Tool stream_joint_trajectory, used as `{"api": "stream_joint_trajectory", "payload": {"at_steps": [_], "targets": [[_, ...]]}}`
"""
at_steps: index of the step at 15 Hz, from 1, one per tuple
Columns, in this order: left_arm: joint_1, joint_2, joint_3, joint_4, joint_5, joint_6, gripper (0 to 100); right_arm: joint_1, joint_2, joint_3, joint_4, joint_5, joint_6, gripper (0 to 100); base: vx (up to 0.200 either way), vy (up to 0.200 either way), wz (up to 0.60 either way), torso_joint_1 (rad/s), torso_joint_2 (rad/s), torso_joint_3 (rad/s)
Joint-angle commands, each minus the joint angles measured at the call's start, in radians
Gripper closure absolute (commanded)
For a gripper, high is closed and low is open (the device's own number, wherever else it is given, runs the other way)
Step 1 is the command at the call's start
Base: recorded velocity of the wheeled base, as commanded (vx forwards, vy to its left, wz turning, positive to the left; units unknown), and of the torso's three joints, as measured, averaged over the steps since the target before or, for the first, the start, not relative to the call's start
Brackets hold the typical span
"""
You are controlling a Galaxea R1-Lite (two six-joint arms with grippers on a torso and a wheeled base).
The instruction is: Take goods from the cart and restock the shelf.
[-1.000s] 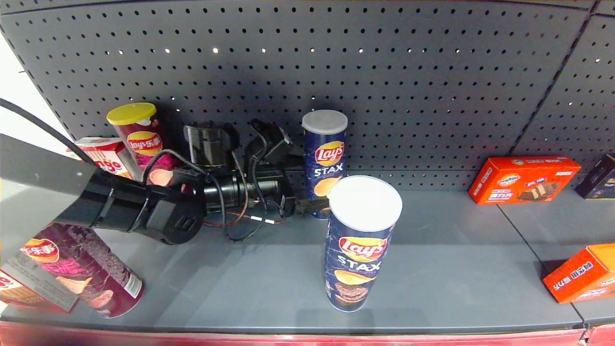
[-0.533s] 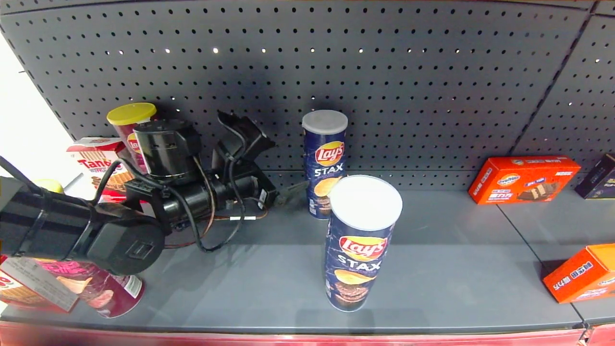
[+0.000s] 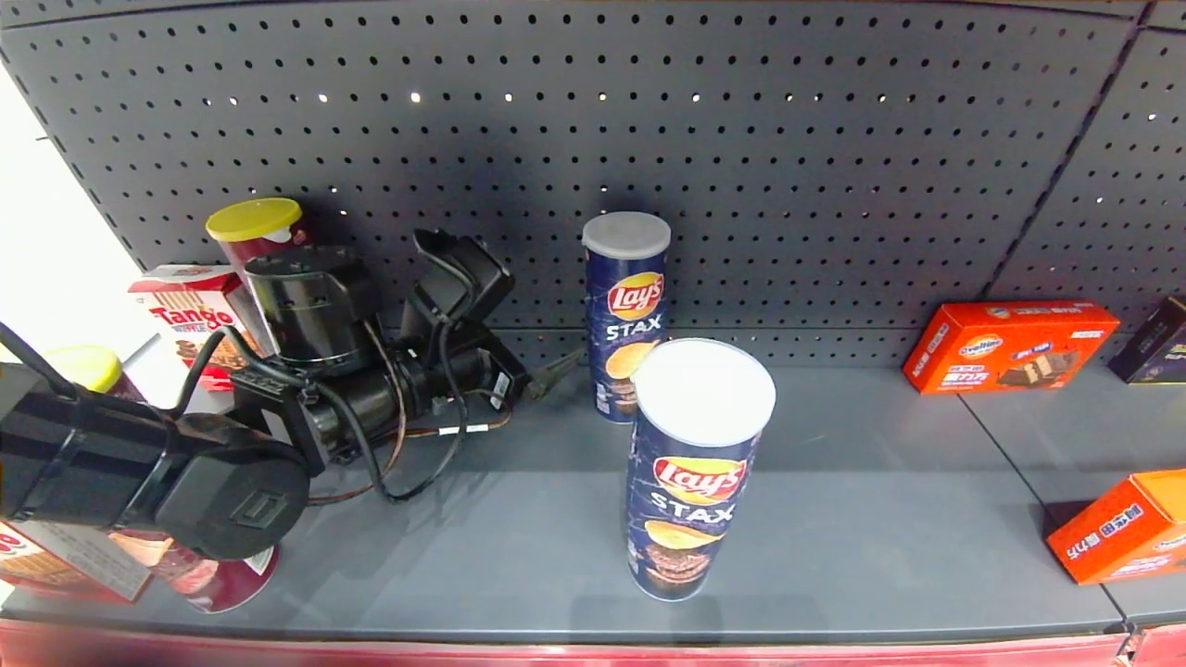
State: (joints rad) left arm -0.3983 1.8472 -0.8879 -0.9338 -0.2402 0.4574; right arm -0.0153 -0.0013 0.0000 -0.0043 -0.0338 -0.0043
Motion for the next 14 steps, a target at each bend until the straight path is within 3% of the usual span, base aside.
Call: {"api": "stream_joint_trajectory", "payload": {"at_steps": [1, 6, 14], "targets": [[-0.001, 0.013, -0.013, 0.003, 0.002, 0.000, 0, 0.000, 0.001, 0.000, 0.000, 0.000, 0.000, 0, 0.000, 0.000, 0.00, 0.000, 0.00, 0.000], [-0.008, 0.049, -0.060, 0.010, 0.013, -0.003, 0, 0.000, 0.001, 0.000, 0.000, 0.000, 0.000, 0, 0.000, 0.000, 0.00, 0.000, 0.00, 0.000], [-0.013, 0.064, -0.060, 0.004, 0.029, -0.005, 0, 0.000, 0.001, 0.000, 0.000, 0.000, 0.000, 0, 0.000, 0.000, 0.00, 0.000, 0.00, 0.000]]}}
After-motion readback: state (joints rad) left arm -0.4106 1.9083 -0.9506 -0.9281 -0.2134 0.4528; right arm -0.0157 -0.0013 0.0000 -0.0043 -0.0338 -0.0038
